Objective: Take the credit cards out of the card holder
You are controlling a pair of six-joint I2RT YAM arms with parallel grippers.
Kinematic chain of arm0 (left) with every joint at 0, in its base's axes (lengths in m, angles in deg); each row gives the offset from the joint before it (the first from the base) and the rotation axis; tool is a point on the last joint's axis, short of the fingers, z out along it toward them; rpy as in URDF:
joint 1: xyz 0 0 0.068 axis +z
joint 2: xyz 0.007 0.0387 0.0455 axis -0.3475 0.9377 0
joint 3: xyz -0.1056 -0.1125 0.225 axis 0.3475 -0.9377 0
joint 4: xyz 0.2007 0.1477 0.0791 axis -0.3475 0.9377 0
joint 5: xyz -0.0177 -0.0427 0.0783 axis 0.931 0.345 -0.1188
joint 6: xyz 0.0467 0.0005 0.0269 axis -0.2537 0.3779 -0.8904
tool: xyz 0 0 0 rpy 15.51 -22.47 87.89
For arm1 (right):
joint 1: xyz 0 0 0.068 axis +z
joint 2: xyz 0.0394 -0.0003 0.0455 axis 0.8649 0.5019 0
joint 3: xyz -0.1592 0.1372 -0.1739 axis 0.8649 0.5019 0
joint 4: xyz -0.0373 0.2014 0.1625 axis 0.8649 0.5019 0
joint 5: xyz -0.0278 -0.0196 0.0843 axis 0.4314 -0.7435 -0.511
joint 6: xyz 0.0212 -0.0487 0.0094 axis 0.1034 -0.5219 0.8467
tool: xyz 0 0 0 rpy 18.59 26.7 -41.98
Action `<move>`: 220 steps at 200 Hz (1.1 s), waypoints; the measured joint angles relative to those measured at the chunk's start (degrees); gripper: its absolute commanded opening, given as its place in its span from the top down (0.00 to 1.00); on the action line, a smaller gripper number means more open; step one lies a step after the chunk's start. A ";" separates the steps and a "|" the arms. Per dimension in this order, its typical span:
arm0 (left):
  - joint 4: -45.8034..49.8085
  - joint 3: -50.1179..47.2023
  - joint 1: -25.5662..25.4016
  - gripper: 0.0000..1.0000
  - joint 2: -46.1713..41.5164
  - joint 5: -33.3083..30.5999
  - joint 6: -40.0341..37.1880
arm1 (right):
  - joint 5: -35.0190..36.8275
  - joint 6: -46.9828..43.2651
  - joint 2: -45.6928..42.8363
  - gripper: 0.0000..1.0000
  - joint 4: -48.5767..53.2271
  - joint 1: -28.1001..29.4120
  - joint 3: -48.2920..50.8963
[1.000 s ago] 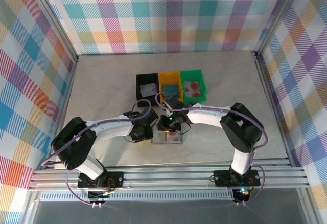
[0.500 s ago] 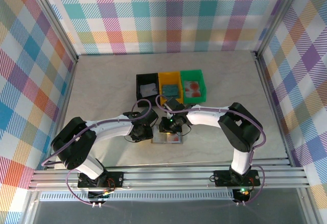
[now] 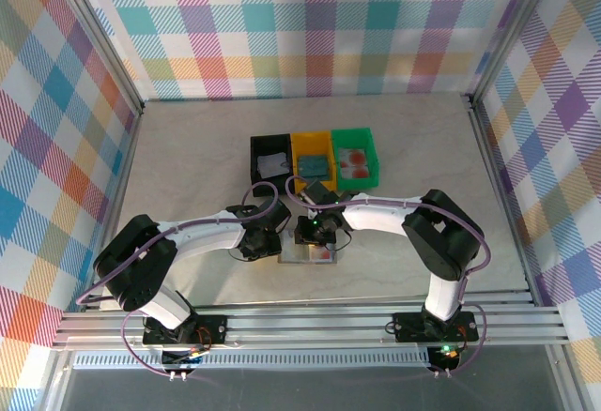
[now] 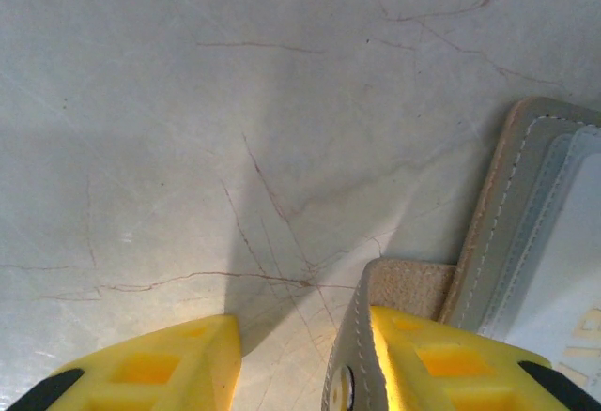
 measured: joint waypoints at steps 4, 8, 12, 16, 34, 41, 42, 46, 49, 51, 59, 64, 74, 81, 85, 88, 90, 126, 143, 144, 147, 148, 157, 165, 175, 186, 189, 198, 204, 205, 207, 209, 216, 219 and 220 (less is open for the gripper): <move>0.00 0.00 0.00 0.61 0.00 0.00 0.00 | 0.09 -0.02 -0.04 0.77 0.15 0.00 0.00; 0.00 0.00 0.00 0.61 0.00 0.00 0.00 | 0.20 -0.07 -0.13 0.77 0.26 0.00 0.00; -0.02 0.00 0.00 0.61 0.00 0.00 0.00 | 0.31 -0.20 -0.24 0.77 0.44 0.00 0.00; -0.02 0.00 0.00 0.61 0.00 0.00 0.00 | 0.37 -0.22 -0.35 0.77 0.59 0.00 0.00; -0.07 -0.02 0.00 0.61 0.00 0.00 0.00 | 0.42 -0.66 -0.76 0.77 1.18 0.00 0.00; -0.09 -0.04 0.00 0.61 0.00 0.00 0.00 | 0.28 -0.87 -0.76 0.77 1.31 0.00 0.00; -0.09 -0.04 0.00 0.61 0.00 0.00 0.00 | 0.26 -0.92 -0.76 0.77 1.33 0.00 0.00; -0.09 -0.04 0.00 0.61 0.00 0.00 0.00 | 0.11 -1.07 -0.76 0.77 1.33 0.00 0.00; -0.09 -0.04 0.00 0.61 0.00 0.00 0.00 | 0.04 -1.11 -0.76 0.77 1.33 0.00 0.00; -0.09 -0.04 0.00 0.61 0.00 0.00 0.00 | -0.02 -1.22 -0.76 0.77 1.33 0.00 0.00; -0.09 -0.04 0.00 0.61 0.00 0.00 0.00 | -0.35 -1.44 -0.76 0.77 1.31 0.00 0.00; -0.09 -0.04 0.00 0.61 0.00 0.00 0.00 | -0.52 -1.51 -0.76 0.77 1.31 0.00 0.00; -0.09 -0.04 0.00 0.61 0.00 0.00 0.00 | -0.83 -1.68 -0.76 0.77 1.31 0.00 0.00; -0.09 -0.04 0.00 0.61 0.00 0.00 0.00 | -1.05 -1.70 -0.76 0.77 1.31 0.00 0.00; -0.09 -0.04 0.00 0.61 0.00 0.00 0.00 | -1.16 -1.70 -0.76 0.77 1.29 0.00 0.00; -0.09 -0.04 0.00 0.61 0.00 0.00 0.00 | -1.20 -1.70 -0.76 0.77 1.29 0.00 0.00; -0.09 -0.04 0.00 0.61 0.00 0.00 -0.02 | -1.22 -1.70 -0.76 0.77 1.31 0.00 0.00; -0.11 -0.04 0.00 0.62 0.00 0.02 -0.02 | -2.27 -1.68 -0.74 0.77 1.09 0.00 0.00; -0.11 -0.04 0.00 0.62 0.00 0.02 -0.02 | -2.29 -1.68 -0.48 0.77 0.92 0.00 -0.07; -0.11 -0.04 0.00 0.62 0.00 0.02 -0.02 | -2.27 -1.66 -0.44 0.77 0.92 0.00 -0.09; -0.11 -0.04 0.00 0.62 0.00 0.02 0.00 | -2.27 -1.66 -0.31 0.77 0.90 0.00 -0.11; -0.11 -0.04 0.00 0.62 0.00 0.02 -0.02 | -2.27 -1.68 -0.24 0.77 0.90 0.00 -0.11; -0.11 -0.04 0.00 0.62 0.00 0.02 0.00 | -2.27 -1.68 0.09 0.77 0.87 0.00 -0.15; -0.13 -0.04 0.00 0.62 0.00 0.02 -0.02 | -2.29 -1.66 0.35 0.77 0.85 0.00 -0.22; -0.13 -0.04 0.00 0.62 0.00 0.02 -0.02 | -2.34 -1.64 0.50 0.77 0.83 0.00 -0.33; -0.15 -0.04 0.00 0.62 0.00 0.04 -0.02 | -2.34 -1.64 0.52 0.77 0.68 0.00 -0.35; -0.17 -0.07 0.00 0.62 0.00 0.04 -0.02 | -2.34 -1.64 0.55 0.77 0.68 0.00 -0.35; -0.33 -0.13 0.00 0.62 0.00 0.04 0.00 | -2.34 -1.62 0.55 0.77 0.50 0.00 -0.33; -0.39 -0.15 0.00 0.62 0.00 0.02 0.00 | -2.36 -1.62 0.55 0.77 0.24 0.00 -0.33; -0.39 -0.15 0.00 0.62 0.00 0.02 0.00 | -2.36 -1.62 0.55 0.77 0.22 0.00 -0.33; -0.42 -0.15 0.00 0.62 0.00 0.02 0.00 | -2.43 -1.62 0.55 0.77 0.07 0.00 -0.31; -0.42 -0.17 0.00 0.62 0.00 0.02 -0.02 | -2.49 -1.62 0.55 0.77 0.00 0.00 -0.31; -0.46 -0.17 0.00 0.62 0.00 0.02 -0.02 | -2.56 -1.62 0.55 0.77 -0.33 0.00 -0.20; -0.48 -0.20 0.00 0.62 0.00 0.02 0.00 | -2.58 -1.64 0.55 0.77 -0.63 0.00 -0.07; -0.46 -0.20 0.00 0.62 0.00 0.02 0.00 | -2.64 -1.62 0.55 0.77 -0.79 0.00 -0.02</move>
